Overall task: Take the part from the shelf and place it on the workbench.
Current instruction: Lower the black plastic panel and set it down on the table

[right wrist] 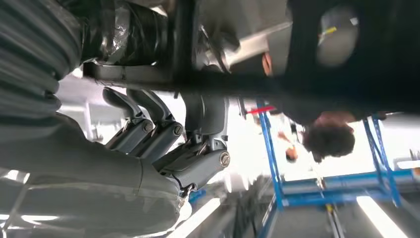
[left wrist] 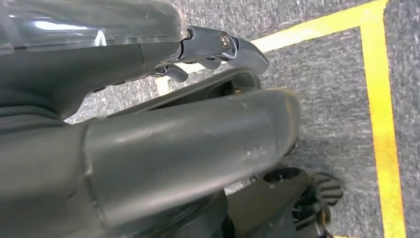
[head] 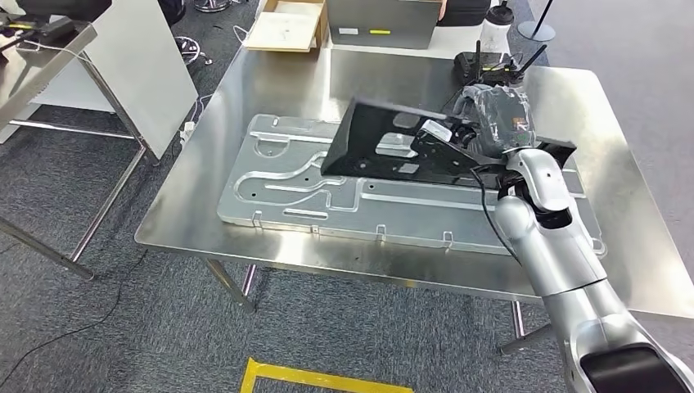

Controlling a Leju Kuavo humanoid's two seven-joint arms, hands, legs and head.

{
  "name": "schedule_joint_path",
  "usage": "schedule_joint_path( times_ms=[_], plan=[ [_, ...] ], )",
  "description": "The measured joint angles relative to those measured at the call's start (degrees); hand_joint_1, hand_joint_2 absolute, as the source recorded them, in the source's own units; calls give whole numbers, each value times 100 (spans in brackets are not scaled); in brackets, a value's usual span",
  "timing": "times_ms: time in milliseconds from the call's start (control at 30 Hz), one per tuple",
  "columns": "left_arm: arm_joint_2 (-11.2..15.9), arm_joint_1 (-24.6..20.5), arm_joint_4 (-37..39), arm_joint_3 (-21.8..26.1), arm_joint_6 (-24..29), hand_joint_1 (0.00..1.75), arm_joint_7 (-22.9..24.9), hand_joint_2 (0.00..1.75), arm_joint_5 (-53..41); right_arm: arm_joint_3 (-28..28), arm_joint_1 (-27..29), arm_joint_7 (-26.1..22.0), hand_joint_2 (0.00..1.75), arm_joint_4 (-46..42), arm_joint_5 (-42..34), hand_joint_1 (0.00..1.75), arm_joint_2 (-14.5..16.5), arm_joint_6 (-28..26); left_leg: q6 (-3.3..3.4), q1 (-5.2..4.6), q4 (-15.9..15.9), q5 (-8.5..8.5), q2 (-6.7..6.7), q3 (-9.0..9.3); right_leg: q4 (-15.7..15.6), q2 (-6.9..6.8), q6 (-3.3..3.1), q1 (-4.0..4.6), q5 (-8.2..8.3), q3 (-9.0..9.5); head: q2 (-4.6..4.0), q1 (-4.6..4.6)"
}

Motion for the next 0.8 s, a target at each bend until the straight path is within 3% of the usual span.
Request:
schedule_joint_path(
  times_ms=[67, 167, 200, 233, 267, 333, 367, 400, 433, 567, 600, 667, 700, 733, 767, 800],
  plan=[
    [3, -26, 0, -11, 0, 0, -4, 0, 0, -16, 41, -9, 175, 63, -35, 175, -48, 57, -44, 1, 321, -44, 33, -156, -55, 0, -64, -25, -50, 106, -1, 0],
    [3, -38, 0, -26, 1, 0, -5, 0, 7, -22, 192, -20, 175, 220, -85, 175, -129, 269, -97, 13, 1324, -391, 80, -788, -77, -14, -140, -16, -169, 264, 0, 1],
    [3, -30, 0, -28, -1, 0, -2, 0, 9, -22, 243, -23, 175, 284, -131, 175, -150, 391, -104, 14, 1521, -462, 85, -968, -74, -5, -150, -7, -215, 314, 0, 0],
    [3, -24, 0, -30, -3, 0, 4, 0, 10, -22, 276, -28, 175, 347, -187, 175, -163, 523, -95, 13, 1522, -413, 86, -1055, -70, 8, -153, 3, -260, 366, 0, -1],
    [5, -22, 0, -31, -7, 0, 10, 0, 10, -22, 295, -32, 175, 417, -243, 175, -178, 666, -71, 6, 1355, -246, 86, -1065, -65, 21, -151, 14, -307, 426, 0, -2],
    [22, -36, 0, -37, -14, 0, 26, 0, 9, -19, 285, -41, 175, 602, -306, 175, -225, 896, 35, -30, 647, 318, 86, -880, -62, 25, -134, 36, -404, 556, 0, -1],
    [32, -47, 0, -40, -16, 0, 34, 0, 9, -13, 264, -49, 175, 719, -307, 175, -257, 960, 86, -56, 322, 480, 86, -789, -61, 17, -117, 47, -445, 602, 0, 0],
    [41, -59, 0, -43, -17, 0, 43, 0, 8, -7, 233, -61, 175, 840, -292, 175, -286, 994, 124, -74, 107, 588, 88, -715, -57, 6, -90, 54, -483, 628, 0, -3],
    [48, -63, 0, -44, -17, 0, 52, 0, 8, -2, 201, -77, 175, 958, -266, 175, -306, 995, 143, -85, 20, 585, 86, -677, -58, -5, -56, 55, -518, 644, 0, -3],
    [42, -55, 0, -59, 22, 0, 104, 175, -19, -5, 92, -116, 0, 1367, -121, 0, -347, 866, 191, -20, -125, 599, 84, -507, 85, -20, 81, 65, -724, 698, -1, -2],
    [41, -61, 0, -68, 49, 0, 127, 175, -34, -8, 86, -119, 0, 1465, -83, 0, -353, 837, 207, -4, -155, 602, 86, -475, 320, -17, 114, 55, -866, 600, -1, -1],
    [44, -72, 0, -81, 89, 0, 169, 87, -51, -12, 87, -120, 0, 1635, -20, 0, -360, 801, 226, -7, -161, 587, 89, -455, 1023, -12, 168, 21, -1198, 227, -1, -1],
    [44, -71, 0, -83, 95, 0, 180, 44, -49, -15, 87, -121, 0, 1694, 0, 0, -362, 784, 228, -8, -159, 578, 95, -448, 1300, -13, 186, 7, -1278, 63, -1, 1],
    [45, -69, 0, -82, 93, 0, 186, 0, -43, -20, 83, -121, 0, 1745, 17, 0, -361, 767, 226, -9, -157, 568, 100, -437, 1405, -13, 194, -1, -1250, -17, 0, -1],
    [45, -66, 0, -82, 87, 0, 187, 0, -34, -27, 76, -120, 0, 1785, 29, 0, -361, 754, 222, -11, -156, 560, 105, -422, 1285, -14, 189, -3, -1109, 18, 1, 1],
    [45, -65, 0, -82, 75, 0, 187, 0, -22, -33, 64, -121, 0, 1817, 43, 0, -361, 746, 216, -14, -156, 554, 108, -406, 959, -14, 167, 3, -894, 165, 0, 1]
  ],
)
